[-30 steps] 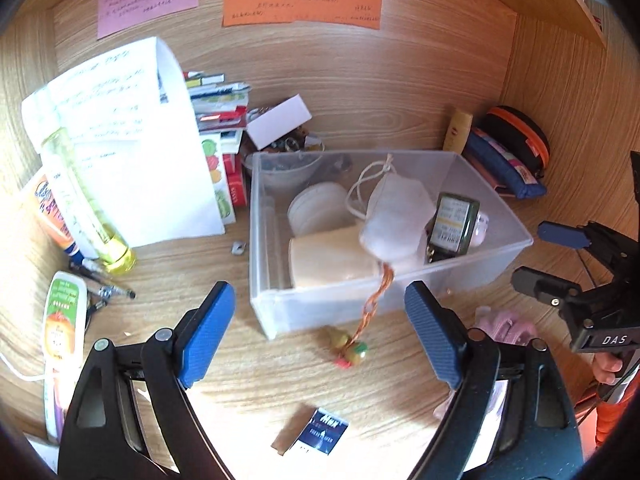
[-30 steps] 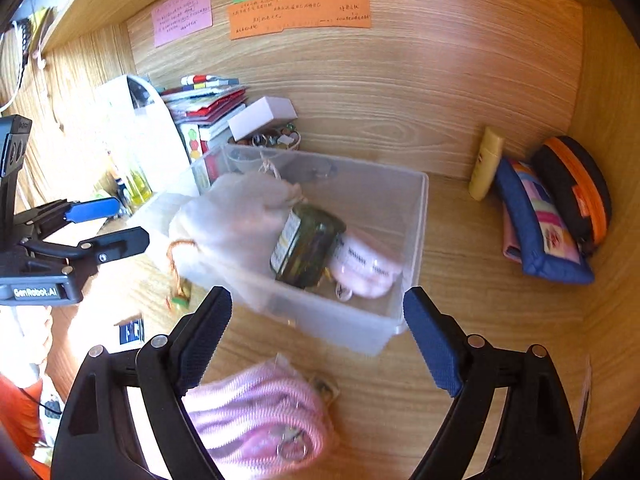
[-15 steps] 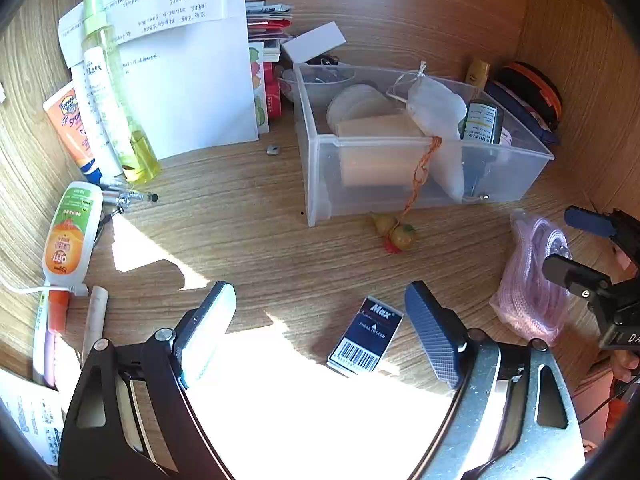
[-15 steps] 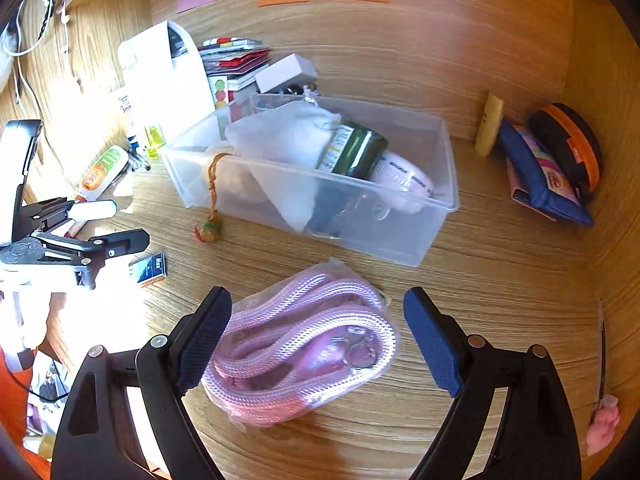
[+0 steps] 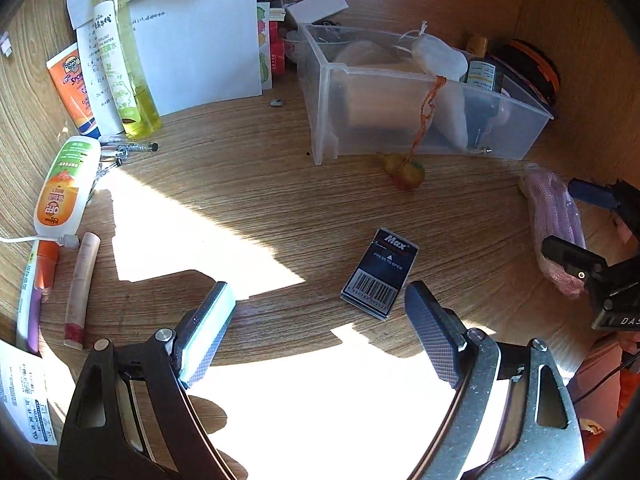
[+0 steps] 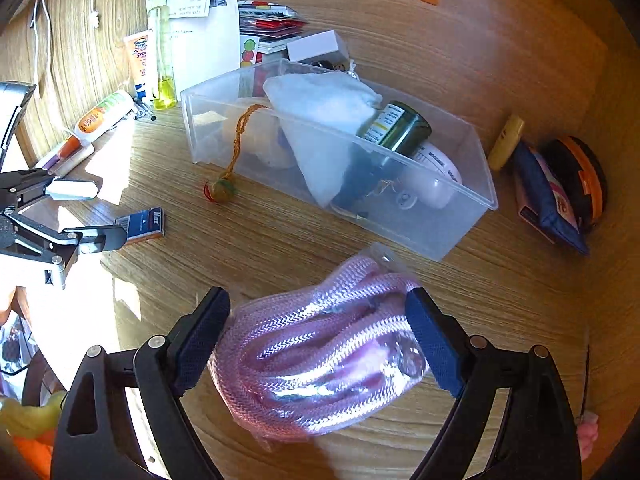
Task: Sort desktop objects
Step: 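Withdraw both grippers toward the pink rope bag and blue staple box, then grasp the blue Max staple box with the left gripper while the right gripper grasps the pink rope bag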
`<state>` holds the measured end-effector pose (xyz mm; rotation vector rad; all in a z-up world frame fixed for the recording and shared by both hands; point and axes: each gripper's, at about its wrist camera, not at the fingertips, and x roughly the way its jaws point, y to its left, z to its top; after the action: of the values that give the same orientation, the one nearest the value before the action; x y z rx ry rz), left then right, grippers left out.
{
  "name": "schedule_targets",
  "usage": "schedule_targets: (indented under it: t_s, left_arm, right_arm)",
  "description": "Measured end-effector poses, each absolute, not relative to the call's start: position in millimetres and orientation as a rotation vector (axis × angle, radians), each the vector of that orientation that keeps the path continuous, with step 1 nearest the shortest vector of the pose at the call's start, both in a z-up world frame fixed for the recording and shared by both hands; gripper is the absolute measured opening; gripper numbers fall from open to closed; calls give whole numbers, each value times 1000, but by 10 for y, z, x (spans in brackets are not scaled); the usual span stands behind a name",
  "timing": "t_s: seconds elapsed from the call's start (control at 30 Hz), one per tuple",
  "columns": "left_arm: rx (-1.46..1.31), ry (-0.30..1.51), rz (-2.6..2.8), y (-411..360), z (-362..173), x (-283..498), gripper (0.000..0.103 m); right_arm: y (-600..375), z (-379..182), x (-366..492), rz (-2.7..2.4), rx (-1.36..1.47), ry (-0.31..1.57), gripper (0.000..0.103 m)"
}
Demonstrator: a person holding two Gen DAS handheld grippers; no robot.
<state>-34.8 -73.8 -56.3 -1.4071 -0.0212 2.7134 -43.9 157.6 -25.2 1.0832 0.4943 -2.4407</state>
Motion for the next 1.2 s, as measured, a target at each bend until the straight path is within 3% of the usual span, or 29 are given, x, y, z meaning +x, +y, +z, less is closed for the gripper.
schedule_targets:
  t_s: [0.27,0.67,0.9,0.97,1.1,1.2]
  left_arm:
    - [-1397,74,2704,-541,-590,-415,85]
    - [-1332,114,2694,-441,-552,-420,42]
    - [-1343,69,2763,-529,-558,-448,27]
    - [-1344,58,2770,-549,-561,-441,27]
    - [-1333,72,2790,-524,-565,-406,27]
    - [-1333,54,2791,-525,-563,-394,27]
  right_arm:
    - [2062,-279,-387,-2492,1161,435,95]
    - [2232,-227,-635,-2443,1249,158,95]
    - [2056,-424,-805,-2419,1336,157,95]
    - [2023,-452,-806,-2427,1331,175,95]
    - [1992,-459,-795,-2461,1307,207,87]
    - [1987,-447,-788,-2480,1287,229,67]
